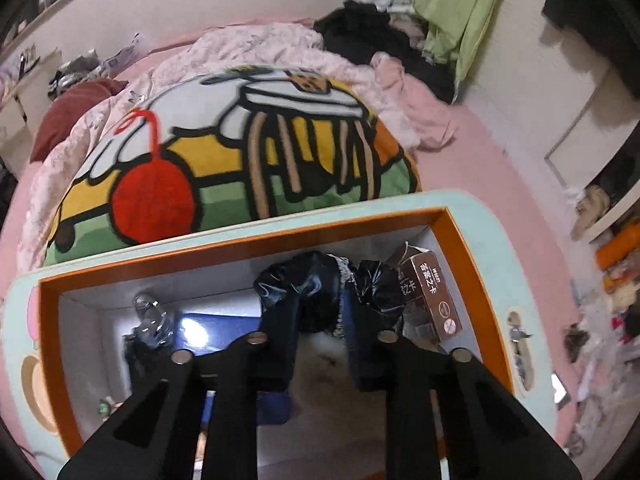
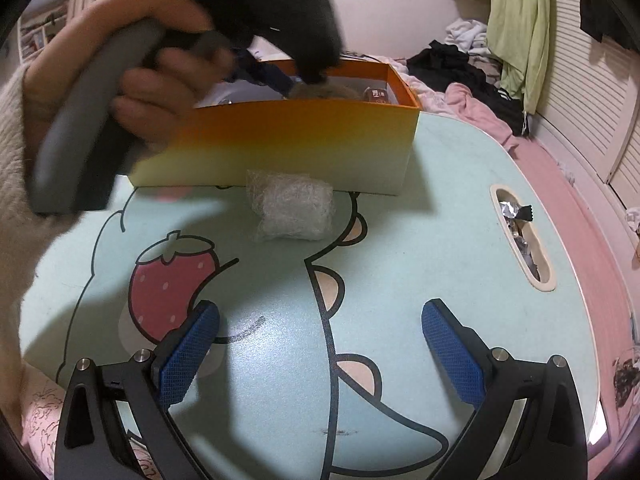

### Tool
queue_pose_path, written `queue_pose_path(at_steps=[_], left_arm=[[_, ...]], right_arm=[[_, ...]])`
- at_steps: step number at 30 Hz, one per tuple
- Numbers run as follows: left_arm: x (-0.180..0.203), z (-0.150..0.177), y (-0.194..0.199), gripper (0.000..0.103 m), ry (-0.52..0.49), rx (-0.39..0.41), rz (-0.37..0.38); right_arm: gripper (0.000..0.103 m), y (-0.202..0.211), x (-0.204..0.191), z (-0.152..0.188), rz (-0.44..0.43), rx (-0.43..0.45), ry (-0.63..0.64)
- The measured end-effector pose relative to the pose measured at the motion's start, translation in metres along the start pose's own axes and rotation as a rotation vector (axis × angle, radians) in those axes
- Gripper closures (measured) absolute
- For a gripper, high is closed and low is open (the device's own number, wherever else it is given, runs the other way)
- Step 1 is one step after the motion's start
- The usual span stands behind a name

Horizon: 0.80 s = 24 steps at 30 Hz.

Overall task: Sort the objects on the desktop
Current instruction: 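Grasp the black lace-trimmed cloth in the box with the left gripper, set it on table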

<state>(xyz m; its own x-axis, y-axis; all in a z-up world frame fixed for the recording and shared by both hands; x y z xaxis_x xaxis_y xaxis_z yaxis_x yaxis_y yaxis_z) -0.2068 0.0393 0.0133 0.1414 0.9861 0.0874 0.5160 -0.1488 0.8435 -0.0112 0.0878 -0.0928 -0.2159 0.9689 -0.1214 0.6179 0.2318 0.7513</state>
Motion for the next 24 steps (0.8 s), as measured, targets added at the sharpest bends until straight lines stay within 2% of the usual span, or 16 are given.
queue_pose_path(at_steps=[1,4,8,10,12,14,16,17,18,19,21,23,24], left_arm=[[-0.006,0.003,0.013,0.091,0.012,0.031,0.015],[-0.010,0.007,0.052,0.093,0.008,0.126,0.062],[-0.003,0.037,0.121,0.093,-0.041,0.265,0.150],[-0.003,0.062,0.144,0.093,-0.059,0.295,0.191],[-0.005,0.085,0.150,0.093,-0.060,0.293,0.219],[-0.010,0.109,0.144,0.092,-0.063,0.287,0.185],[-0.015,0.127,0.122,0.092,-0.086,0.262,0.066],[-0.018,0.131,0.103,0.087,-0.095,0.232,0.014],[-0.021,0.135,0.089,0.084,-0.083,0.197,-0.008],[-0.025,0.138,0.073,0.077,-0.057,0.153,-0.016],[-0.030,0.144,0.061,0.062,-0.019,0.154,0.000],[-0.028,0.144,0.066,0.032,-0.026,0.157,0.009],[-0.026,0.146,0.072,0.027,-0.042,0.160,0.016]], right_arm=[[0.002,0.000,0.000,0.000,0.001,0.000,0.000],[0.001,-0.001,0.001,0.001,-0.001,0.000,0.000],[0.001,-0.001,0.000,0.001,-0.001,0.000,0.000],[0.001,-0.001,0.000,0.001,0.000,0.001,0.001],[0.001,-0.001,0.001,0.001,-0.001,0.001,0.001],[0.001,-0.001,0.001,0.001,-0.001,0.001,0.000],[0.001,-0.002,0.002,0.002,-0.001,0.001,0.001],[0.001,-0.002,0.002,0.002,-0.002,0.001,0.001],[0.001,-0.002,0.002,0.002,-0.002,0.001,0.001],[0.001,-0.002,0.002,0.002,-0.002,0.001,0.001],[0.001,-0.002,0.002,0.002,-0.002,0.001,0.001],[0.001,-0.001,0.002,0.002,-0.004,0.001,0.000],[0.001,-0.001,0.001,0.002,-0.004,0.001,0.000]])
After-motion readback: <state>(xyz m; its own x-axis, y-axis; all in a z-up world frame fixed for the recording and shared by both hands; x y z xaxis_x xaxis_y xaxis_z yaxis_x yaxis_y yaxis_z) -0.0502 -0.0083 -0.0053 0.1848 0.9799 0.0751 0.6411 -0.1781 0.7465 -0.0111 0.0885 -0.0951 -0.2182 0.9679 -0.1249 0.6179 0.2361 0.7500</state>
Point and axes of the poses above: each gripper's, at about its wrist camera, not at the fingertips, and y roughly against the way its jaws point, x to its right, z to its underside, the point moved 5 cm from there along -y, roughly the way its jaws point, and after that the axes turned 7 degrees about -y, right-handed, at the moved point
